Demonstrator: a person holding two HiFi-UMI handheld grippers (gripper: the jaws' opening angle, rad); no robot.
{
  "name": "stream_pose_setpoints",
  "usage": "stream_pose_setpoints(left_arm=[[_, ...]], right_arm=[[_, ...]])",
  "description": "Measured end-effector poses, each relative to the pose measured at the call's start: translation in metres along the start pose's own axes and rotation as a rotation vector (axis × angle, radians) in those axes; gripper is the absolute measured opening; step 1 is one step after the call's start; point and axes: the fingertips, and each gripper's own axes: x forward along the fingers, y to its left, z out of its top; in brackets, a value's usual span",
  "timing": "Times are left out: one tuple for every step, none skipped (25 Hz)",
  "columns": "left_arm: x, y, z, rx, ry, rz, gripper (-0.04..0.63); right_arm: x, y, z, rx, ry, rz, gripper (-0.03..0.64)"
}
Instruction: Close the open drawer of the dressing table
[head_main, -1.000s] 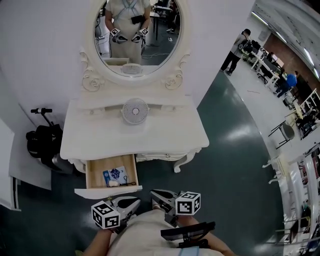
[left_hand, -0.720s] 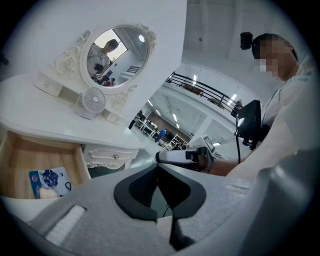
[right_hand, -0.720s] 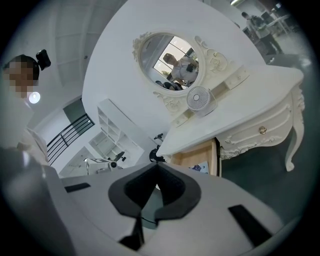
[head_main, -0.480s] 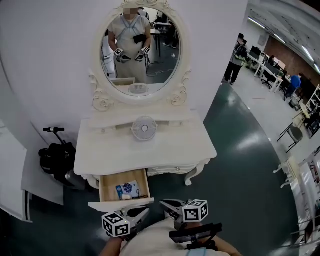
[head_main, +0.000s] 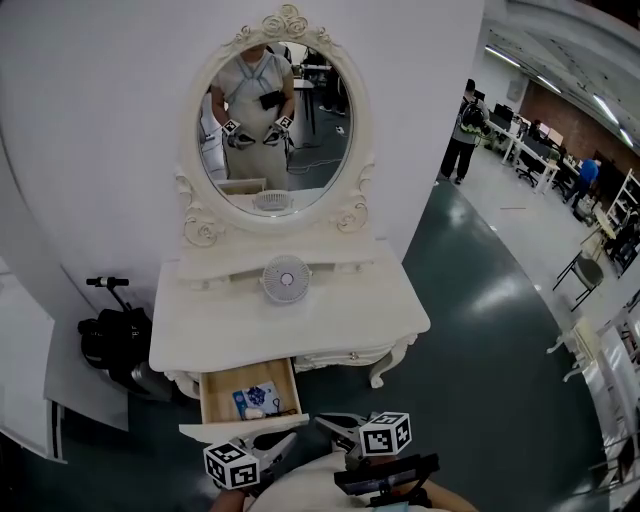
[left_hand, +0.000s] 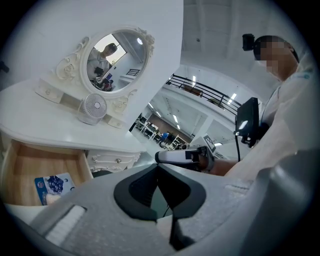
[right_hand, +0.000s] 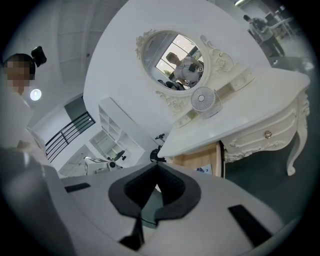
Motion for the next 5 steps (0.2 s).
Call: stream_pose_setpoints(left_arm=[[0.0004, -0.0004, -0.0004, 0.0, 0.0, 0.0, 0.005], [0.0011, -0.0007, -0.0008, 0.001, 0.0, -0.001, 0.005], [0.002, -0.0009, -0.0008, 0.002, 0.001, -0.002, 0.005], [0.0029, -0.0011, -0.0006, 0.004, 0.003, -0.003, 0.005], [0.0038, -0.0014, -0.0004, 0.006, 0.004, -0.005, 0.005]], right_arm=[[-0.0004, 0.0002, -0.0003, 0.0, 0.0, 0.0, 0.015], [-0.0011, 0.0, -0.0003, -0.001, -0.001, -0.001, 0.015], [-0.0016, -0.0001, 0.0001, -0.002, -0.002, 0.0, 0.015], [-0.0021, -0.0003, 0.0008, -0.003, -0.004, 0.0, 0.015], [-0.0025, -0.0004, 0.0016, -0.004, -0.007, 0.0, 0.015]])
